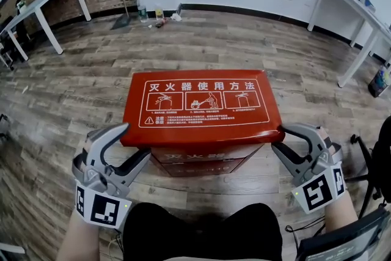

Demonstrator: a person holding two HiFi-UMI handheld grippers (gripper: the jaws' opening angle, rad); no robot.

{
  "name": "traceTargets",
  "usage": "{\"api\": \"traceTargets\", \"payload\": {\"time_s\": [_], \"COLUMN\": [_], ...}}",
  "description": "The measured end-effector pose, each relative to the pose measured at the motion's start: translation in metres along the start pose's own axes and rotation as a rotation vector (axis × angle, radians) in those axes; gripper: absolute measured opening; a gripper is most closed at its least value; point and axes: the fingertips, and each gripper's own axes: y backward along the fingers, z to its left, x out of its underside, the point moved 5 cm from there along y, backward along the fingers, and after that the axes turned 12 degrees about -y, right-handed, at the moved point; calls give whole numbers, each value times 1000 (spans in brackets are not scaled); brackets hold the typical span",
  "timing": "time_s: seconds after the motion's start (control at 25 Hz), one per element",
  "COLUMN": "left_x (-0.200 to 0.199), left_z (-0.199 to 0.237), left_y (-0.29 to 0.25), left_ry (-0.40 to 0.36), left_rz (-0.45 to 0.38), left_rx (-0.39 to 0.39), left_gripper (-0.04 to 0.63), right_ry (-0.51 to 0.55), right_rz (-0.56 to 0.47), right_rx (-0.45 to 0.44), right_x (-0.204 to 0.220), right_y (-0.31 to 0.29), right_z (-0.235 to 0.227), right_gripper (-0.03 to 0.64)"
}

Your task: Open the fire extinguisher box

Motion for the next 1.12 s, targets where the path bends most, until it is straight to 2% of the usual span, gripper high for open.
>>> {"api": "traceTargets", "payload": {"time_s": [0.12,0.32,0.44,0.72,0.84,1.12], "left_x": [-1,-10,-12,-12,-14,-19], "left_z": [5,11,14,23,27,87], "left_y": [3,5,4,4,4,-2], "left_ry": [20,-23,-40,-12,-27,-52], "left_rz": [-19,-48,-57,-55,-54,-91], "left_rx": [-25,-52,-45,-46,-52,-84], "left_gripper": [268,267,268,267,259,239], "right_ry": [-45,-75,-81,-104,-113,-243], "right_rz": [-36,-73,-90,-134,-169,-273], "right_rx": [11,51,59,87,98,146], "right_x": [-3,-5,-7,-10,-13,-41], "right_y": [7,14,17,22,23,27], "right_z": [-3,-6,-7,-12,-15,-70], "right_gripper": [159,147,145,137,137,137]}}
